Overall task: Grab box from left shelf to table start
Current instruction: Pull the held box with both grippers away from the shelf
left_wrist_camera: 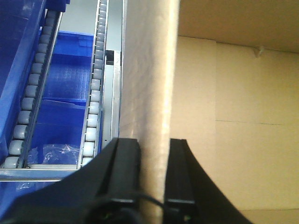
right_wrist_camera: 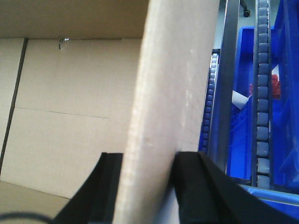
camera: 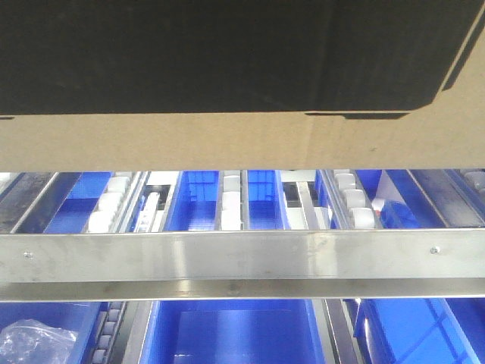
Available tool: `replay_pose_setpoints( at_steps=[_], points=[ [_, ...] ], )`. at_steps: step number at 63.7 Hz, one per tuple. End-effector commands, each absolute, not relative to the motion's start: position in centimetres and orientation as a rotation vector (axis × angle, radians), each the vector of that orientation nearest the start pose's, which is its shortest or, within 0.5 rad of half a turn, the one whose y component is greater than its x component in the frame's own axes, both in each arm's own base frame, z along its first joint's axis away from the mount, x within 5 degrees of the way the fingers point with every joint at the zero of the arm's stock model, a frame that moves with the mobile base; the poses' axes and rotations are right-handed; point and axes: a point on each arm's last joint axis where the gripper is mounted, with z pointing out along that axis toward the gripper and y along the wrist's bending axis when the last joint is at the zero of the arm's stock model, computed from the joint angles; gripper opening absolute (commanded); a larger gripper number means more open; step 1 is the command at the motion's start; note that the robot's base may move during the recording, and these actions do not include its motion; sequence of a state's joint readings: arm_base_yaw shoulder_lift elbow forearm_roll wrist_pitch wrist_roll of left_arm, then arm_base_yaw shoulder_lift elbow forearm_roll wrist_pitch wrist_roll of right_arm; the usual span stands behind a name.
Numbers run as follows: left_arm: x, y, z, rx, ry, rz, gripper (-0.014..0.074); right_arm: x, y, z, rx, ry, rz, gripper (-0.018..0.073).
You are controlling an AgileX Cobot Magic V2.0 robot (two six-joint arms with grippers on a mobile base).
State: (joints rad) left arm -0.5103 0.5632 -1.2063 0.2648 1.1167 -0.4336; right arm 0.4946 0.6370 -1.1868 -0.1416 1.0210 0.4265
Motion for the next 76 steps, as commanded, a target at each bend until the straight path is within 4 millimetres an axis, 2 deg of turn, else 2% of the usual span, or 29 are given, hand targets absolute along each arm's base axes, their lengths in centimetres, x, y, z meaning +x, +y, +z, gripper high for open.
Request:
replay_pose_setpoints(
  at_steps=[1,76],
  points=[
    [3.55,1.60,48.49,-0.001,1.708,-0.231,-0.0094,6.24,0.56,47.47,-0.049,1.806,0.259,0.0057],
    [3.68,1.34,48.49,0.008,1.695,-0.253,-0.0094,6.24,0.56,47.47,-0.049,1.806,0.259,0.0057]
  ],
)
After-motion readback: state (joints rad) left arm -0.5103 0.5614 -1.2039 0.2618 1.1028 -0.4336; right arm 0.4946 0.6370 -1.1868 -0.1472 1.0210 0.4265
